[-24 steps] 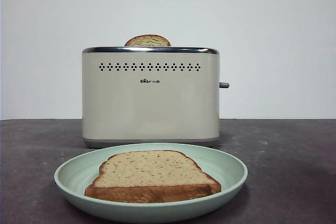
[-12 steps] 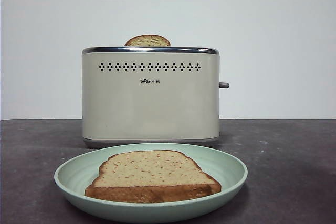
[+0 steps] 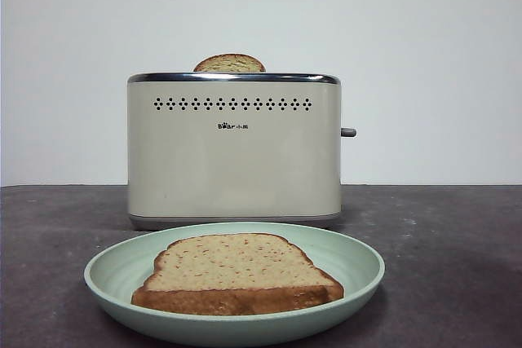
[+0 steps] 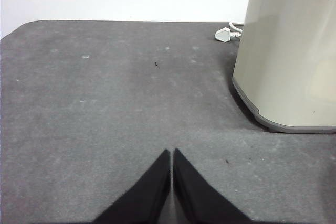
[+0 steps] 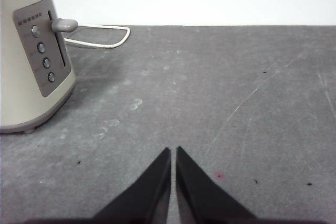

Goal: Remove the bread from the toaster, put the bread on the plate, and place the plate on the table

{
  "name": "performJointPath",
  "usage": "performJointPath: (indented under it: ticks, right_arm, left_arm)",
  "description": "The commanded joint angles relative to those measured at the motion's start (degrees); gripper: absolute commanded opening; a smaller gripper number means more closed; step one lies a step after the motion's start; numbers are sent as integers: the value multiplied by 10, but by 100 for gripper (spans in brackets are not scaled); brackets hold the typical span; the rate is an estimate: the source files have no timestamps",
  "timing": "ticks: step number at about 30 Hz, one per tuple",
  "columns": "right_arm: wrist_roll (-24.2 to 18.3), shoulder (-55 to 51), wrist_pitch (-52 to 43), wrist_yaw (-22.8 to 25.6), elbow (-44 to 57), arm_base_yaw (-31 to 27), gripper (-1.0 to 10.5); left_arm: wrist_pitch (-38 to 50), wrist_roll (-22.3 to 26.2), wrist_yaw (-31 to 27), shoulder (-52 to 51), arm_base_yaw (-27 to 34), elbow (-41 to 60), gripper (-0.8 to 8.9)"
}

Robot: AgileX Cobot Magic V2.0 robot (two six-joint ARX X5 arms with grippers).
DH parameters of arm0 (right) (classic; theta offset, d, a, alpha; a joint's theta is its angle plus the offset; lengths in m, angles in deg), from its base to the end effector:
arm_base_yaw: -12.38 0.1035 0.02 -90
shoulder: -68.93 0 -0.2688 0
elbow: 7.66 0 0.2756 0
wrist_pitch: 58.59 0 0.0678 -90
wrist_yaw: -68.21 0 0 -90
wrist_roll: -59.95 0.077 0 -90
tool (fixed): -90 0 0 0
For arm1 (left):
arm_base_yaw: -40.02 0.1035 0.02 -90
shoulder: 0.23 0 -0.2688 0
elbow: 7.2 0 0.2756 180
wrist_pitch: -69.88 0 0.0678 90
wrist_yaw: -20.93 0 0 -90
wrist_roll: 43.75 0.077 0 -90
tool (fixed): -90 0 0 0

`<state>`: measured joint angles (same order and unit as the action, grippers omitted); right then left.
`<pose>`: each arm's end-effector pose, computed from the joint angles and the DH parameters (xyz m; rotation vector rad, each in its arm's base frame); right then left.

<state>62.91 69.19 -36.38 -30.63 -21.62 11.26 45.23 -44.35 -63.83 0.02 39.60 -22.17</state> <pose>0.1615 0.0087 0.1487 0.0644 0.1515 0.1306 0.1600 -0.0082 0.1498 -0.0177 0.1737 -0.0976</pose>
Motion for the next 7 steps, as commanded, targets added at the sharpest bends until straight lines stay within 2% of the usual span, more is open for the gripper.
performJointPath:
  ticks: [1,7]
  right_arm:
    - [0,0,-6,1,2,0,5]
    - [0,0,-6,1,2,0,5]
  left_arm:
    - [-25,-1,3,-1,1,3,8]
    - [-25,-1,3,-1,1,3,8]
